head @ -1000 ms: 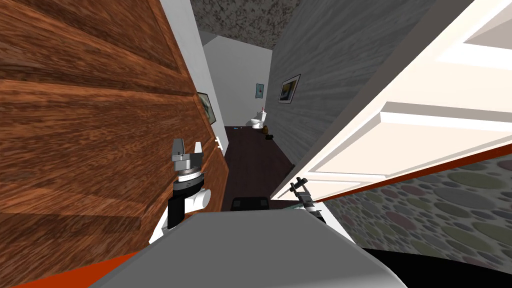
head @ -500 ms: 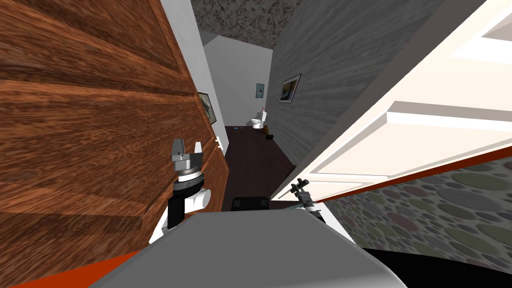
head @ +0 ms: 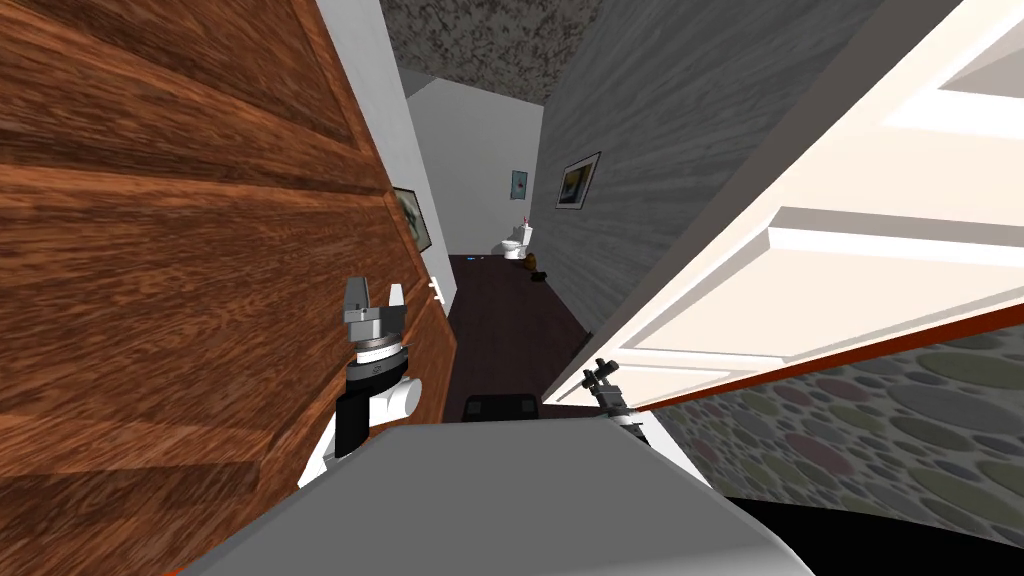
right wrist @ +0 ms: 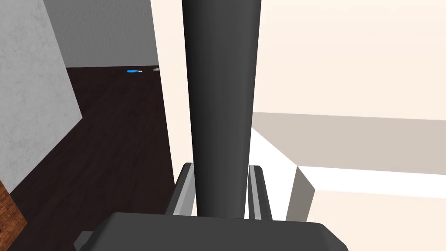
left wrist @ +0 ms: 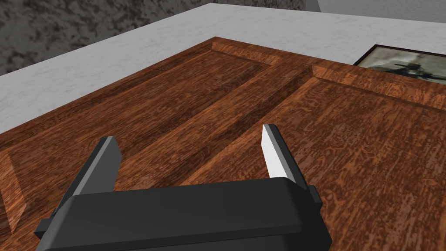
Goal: Push the door open
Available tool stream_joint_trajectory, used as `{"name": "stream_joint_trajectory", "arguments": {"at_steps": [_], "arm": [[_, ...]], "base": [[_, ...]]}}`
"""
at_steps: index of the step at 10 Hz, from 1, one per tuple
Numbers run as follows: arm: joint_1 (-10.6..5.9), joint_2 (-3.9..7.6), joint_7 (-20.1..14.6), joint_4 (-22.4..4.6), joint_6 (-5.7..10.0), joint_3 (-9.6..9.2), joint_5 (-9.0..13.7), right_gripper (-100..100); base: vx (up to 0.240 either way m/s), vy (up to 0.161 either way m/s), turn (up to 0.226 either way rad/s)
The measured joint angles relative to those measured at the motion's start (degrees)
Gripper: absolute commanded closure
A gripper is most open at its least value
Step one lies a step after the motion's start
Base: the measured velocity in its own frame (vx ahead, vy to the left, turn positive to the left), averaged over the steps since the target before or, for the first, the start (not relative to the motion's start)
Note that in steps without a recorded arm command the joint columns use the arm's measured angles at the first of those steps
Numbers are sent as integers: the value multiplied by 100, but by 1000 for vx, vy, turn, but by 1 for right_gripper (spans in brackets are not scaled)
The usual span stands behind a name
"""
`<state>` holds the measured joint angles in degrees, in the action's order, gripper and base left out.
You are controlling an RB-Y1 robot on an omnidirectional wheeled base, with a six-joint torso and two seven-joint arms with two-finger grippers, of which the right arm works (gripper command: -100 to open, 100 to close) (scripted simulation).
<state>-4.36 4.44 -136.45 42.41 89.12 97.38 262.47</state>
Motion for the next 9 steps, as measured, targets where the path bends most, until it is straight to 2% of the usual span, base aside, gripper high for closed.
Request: {"name": "stream_joint_trajectory", "arguments": {"at_steps": [3, 5, 7, 9], "arm": [[-11, -11, 31, -8, -66, 90, 104, 100], [-49, -105, -58, 232, -155, 181, 198, 100], [-100, -41, -2, 126, -293, 251, 267, 100], [-100, -68, -43, 218, -420, 352, 356, 100]], "base": [[209, -16, -5], [159, 38, -6], [177, 21, -19], [167, -1, -10]]}}
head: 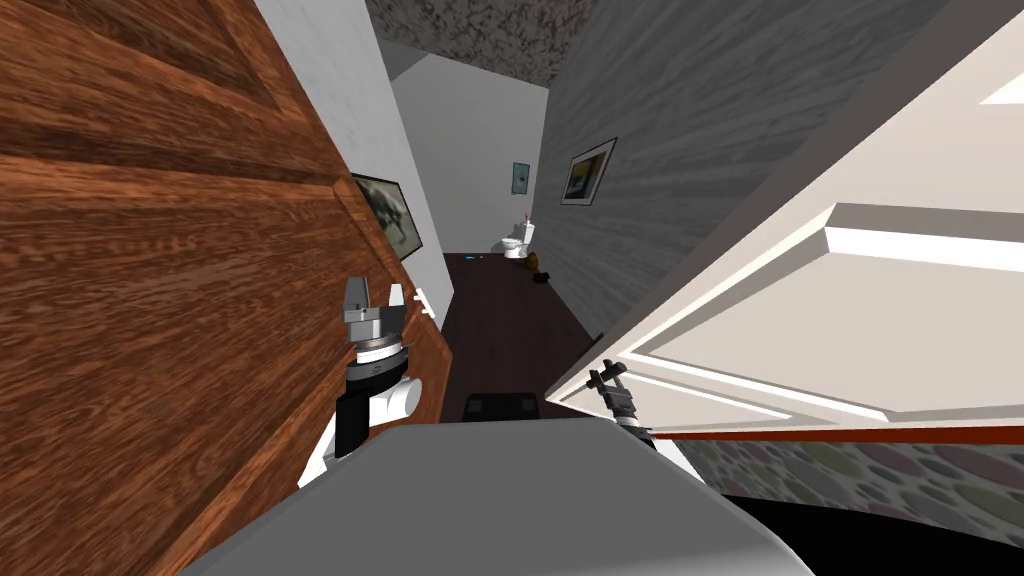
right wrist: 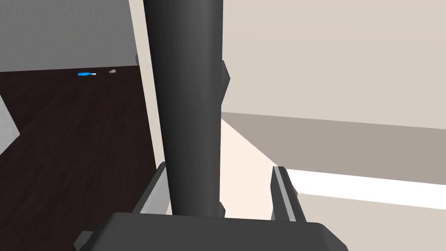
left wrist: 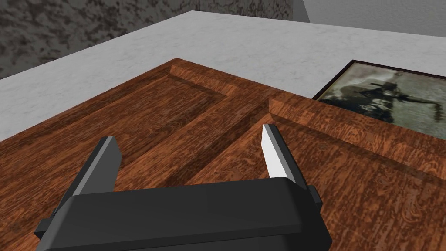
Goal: Push the door open
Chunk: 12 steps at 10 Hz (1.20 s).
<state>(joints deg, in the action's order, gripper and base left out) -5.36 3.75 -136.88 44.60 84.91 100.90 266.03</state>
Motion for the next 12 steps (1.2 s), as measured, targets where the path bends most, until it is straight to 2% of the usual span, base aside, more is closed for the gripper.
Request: {"name": "stream_joint_trajectory", "arguments": {"at_steps": [3, 4, 5, 6, 9, 12], "arm": [[23, 59, 127, -141, -146, 183, 195, 100], [-14, 97, 208, -247, -238, 237, 245, 100], [-33, 34, 126, -60, -289, 256, 264, 100], [-16, 14, 61, -5, -313, 309, 319, 100], [-13, 32, 136, -98, -482, 481, 492, 100], [4, -32, 176, -96, -597, 639, 654, 100]], "base": [[199, 10, -20], [162, 28, 14], [168, 18, 3], [213, 28, -36], [194, 27, -12], [225, 15, -18]]}}
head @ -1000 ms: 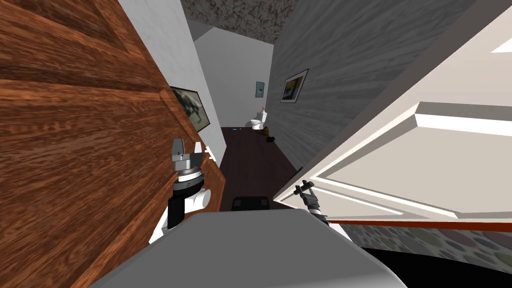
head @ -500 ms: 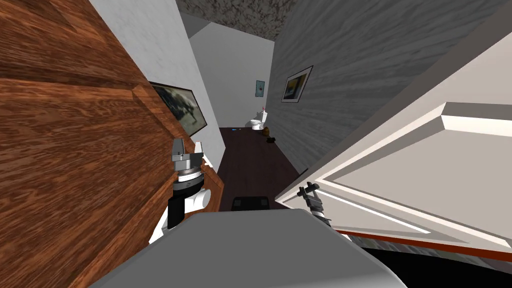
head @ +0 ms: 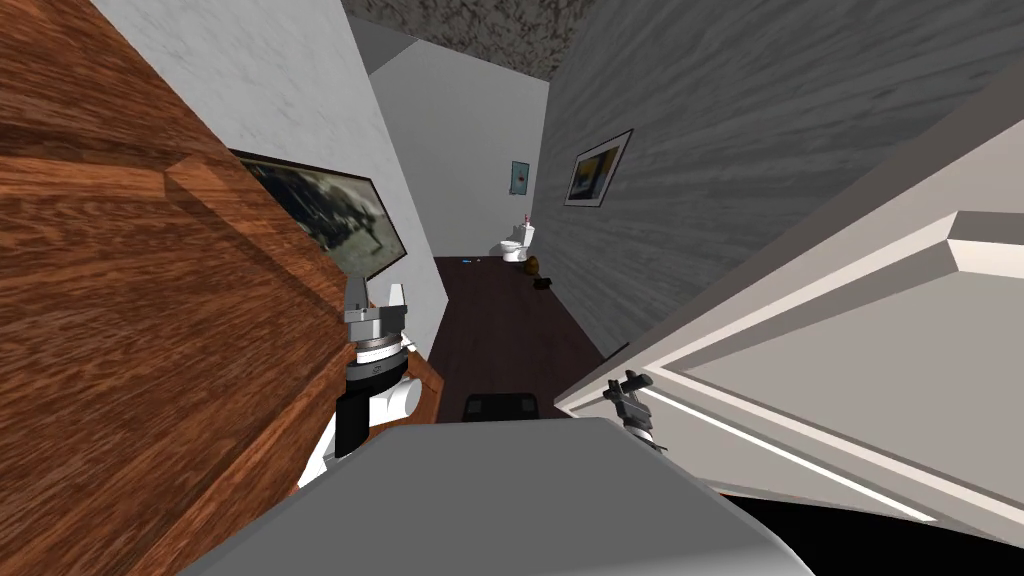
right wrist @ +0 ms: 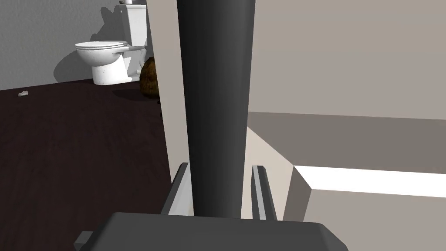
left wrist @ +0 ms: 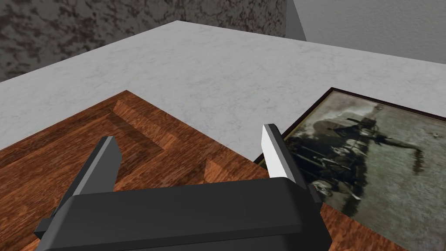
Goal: Push the door open
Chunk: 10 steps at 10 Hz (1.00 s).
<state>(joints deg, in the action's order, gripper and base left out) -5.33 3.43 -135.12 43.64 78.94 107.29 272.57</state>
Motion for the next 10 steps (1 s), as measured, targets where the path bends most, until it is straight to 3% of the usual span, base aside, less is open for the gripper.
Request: {"name": "stream_joint_trajectory", "arguments": {"at_steps": [3, 10], "arm": [[-44, -77, -52, 184, -190, 127, 114, 100], [-89, -14, 40, 205, -478, 283, 355, 100]], "base": [[175, -19, -17], [189, -46, -13]]}}
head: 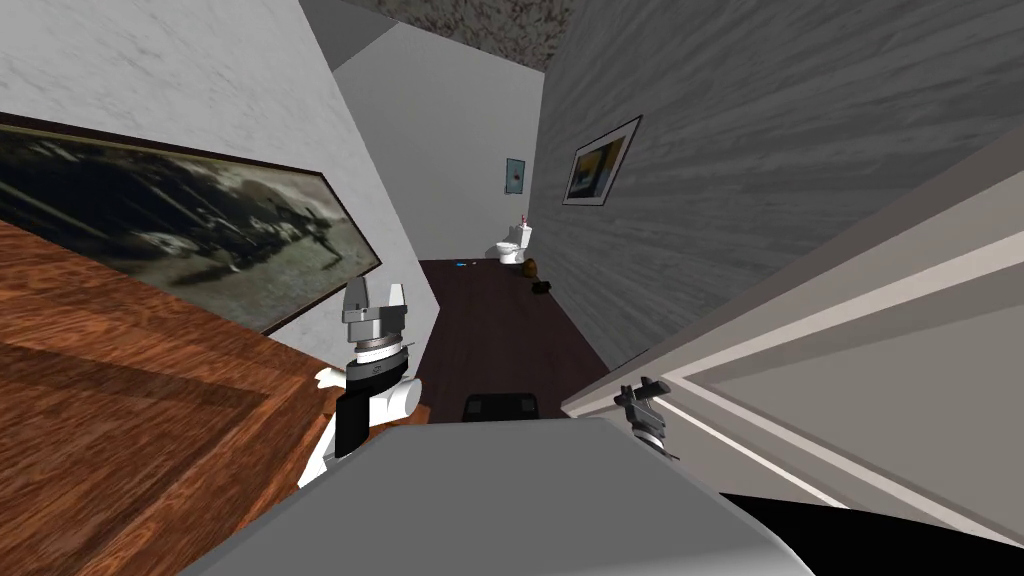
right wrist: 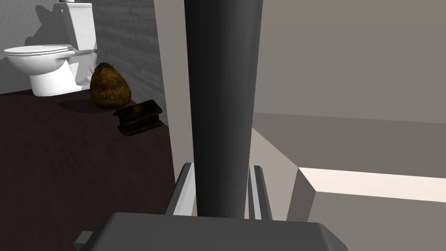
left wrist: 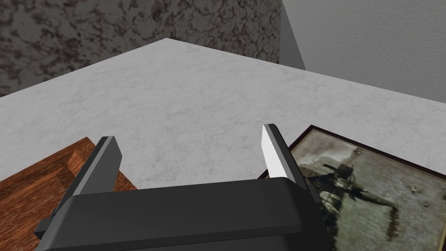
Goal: Push the door open
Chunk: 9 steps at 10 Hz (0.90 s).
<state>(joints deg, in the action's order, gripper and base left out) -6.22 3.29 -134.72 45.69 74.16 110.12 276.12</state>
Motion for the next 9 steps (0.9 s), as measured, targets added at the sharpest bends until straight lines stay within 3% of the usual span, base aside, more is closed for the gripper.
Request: {"name": "stream_joint_trajectory", "arguments": {"at_steps": [2, 5, 8, 9], "arm": [[-28, -65, -58, 172, -123, 101, 87, 100], [-30, -25, 88, 24, -245, 327, 255, 100], [-5, 51, 168, -63, -364, 224, 356, 100], [-6, 35, 145, 32, -427, 194, 394, 100]], "base": [[223, -70, -18], [162, -46, -14], [182, -79, -32], [219, -93, -19]]}}
